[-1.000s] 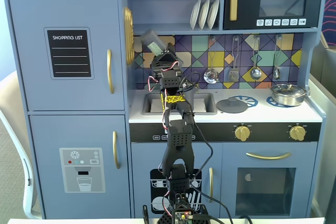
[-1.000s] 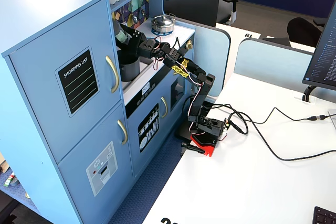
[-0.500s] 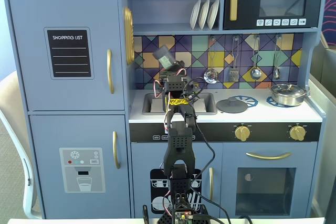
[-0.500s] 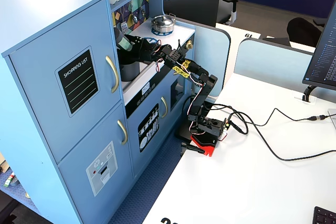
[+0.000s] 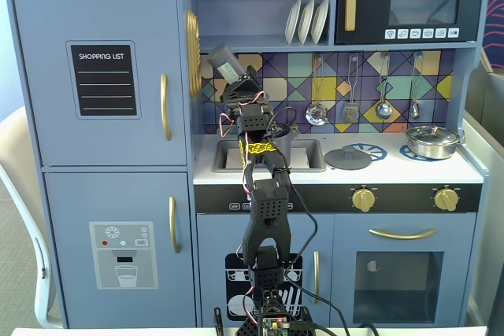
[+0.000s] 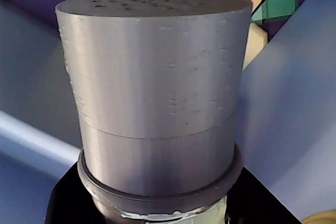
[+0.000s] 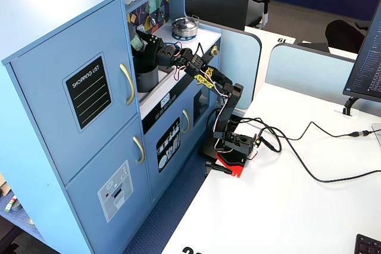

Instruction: Put salt in the gray recipient

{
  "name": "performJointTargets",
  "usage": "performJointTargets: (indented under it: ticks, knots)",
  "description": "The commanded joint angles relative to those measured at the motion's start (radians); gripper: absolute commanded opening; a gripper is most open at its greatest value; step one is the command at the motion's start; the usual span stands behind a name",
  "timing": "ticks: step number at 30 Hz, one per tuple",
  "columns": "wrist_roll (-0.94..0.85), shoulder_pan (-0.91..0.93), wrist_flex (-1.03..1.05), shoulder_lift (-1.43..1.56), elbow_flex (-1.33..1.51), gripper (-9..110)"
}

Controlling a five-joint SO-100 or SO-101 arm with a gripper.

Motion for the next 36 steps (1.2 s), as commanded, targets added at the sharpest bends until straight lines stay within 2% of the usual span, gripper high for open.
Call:
performJointTargets:
  ticks: [1,14,29,36]
  knots:
    - [-0.006,0.020,-0.020,0.031,-0.025,0]
    - [0.021,0.140,0.029,0.124,0.235,0]
    - [-0.038,-0.011,-0.011,-0.048,-0.150,0]
    - [-0.029,0.032,-0.011,-0.017,-0.032,0]
